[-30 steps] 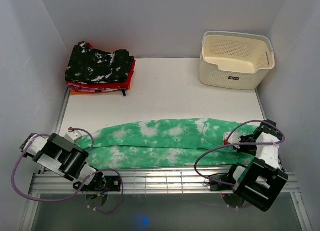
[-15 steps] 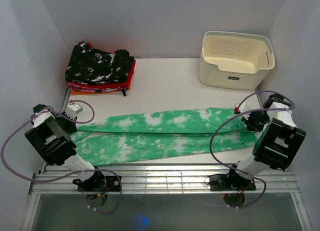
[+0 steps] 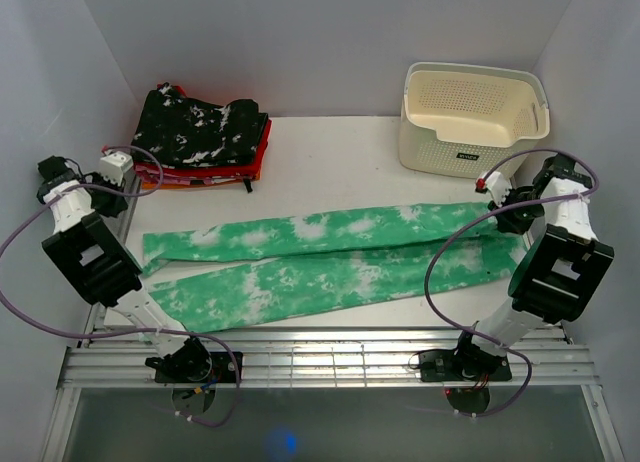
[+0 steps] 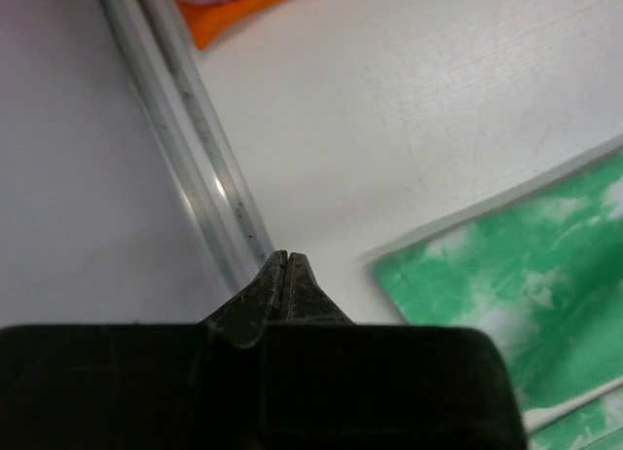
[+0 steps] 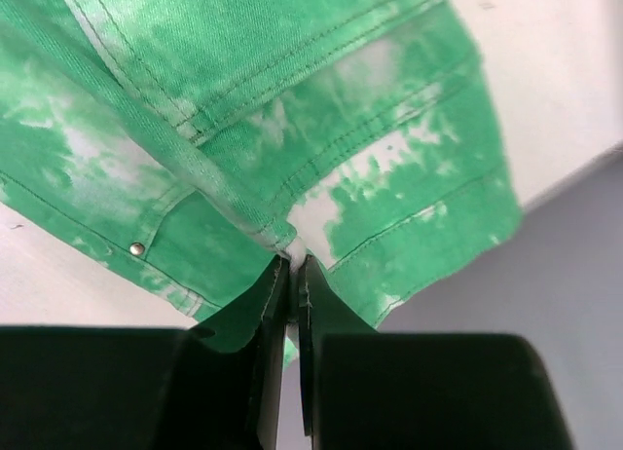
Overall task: Fold and stack the trousers
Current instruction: Fold the trousers
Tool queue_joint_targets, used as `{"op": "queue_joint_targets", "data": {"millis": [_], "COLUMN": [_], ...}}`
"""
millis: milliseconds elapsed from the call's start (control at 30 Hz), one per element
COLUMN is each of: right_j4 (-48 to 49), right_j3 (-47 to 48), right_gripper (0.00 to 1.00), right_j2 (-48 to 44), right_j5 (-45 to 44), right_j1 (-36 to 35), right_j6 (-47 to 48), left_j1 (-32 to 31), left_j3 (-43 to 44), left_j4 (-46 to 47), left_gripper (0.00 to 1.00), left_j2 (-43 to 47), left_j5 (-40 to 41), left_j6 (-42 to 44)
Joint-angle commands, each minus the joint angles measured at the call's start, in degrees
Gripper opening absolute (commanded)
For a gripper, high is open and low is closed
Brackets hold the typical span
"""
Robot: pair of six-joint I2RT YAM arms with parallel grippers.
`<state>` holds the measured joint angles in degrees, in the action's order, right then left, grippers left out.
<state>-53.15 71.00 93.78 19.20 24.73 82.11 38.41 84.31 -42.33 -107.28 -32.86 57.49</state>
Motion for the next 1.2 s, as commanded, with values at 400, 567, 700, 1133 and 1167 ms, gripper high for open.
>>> {"op": "queue_joint_targets", "data": {"millis": [400, 567, 700, 1133, 1167], "right_j4": [-1.3, -1.6, -1.7, -1.9, -2.0], "right_j3": [-1.9, -1.0, -0.3, 0.9, 1.0], "right_gripper": [0.08, 0.08, 0.08, 0.08, 0.08], "right_j2": [-6.3, -4.7, -3.8, -2.5, -2.4], "right_j5": [1.8, 1.4, 0.8, -0.6, -0.6], "right_j1": [0.4, 0.3, 0.2, -0.2, -0.1], "right_j6": [3.9, 3.0, 2.7, 2.1, 2.0], "left_j1": [1.1, 1.1, 1.1, 1.0, 1.0], "left_j3": [-16.7, -26.2, -27.4, -31.0, -30.9], "left_j4": [-15.7, -8.8, -6.8, -4.7, -5.4], "left_gripper": [0.5, 0.63, 0.63, 0.54, 0.42], "left_j2": [16.7, 22.4, 21.3, 19.0, 18.8], "left_j5": [1.5, 2.6, 3.8, 6.8, 6.7], "left_j6": [19.0, 21.7, 22.8, 27.9, 28.5]}}
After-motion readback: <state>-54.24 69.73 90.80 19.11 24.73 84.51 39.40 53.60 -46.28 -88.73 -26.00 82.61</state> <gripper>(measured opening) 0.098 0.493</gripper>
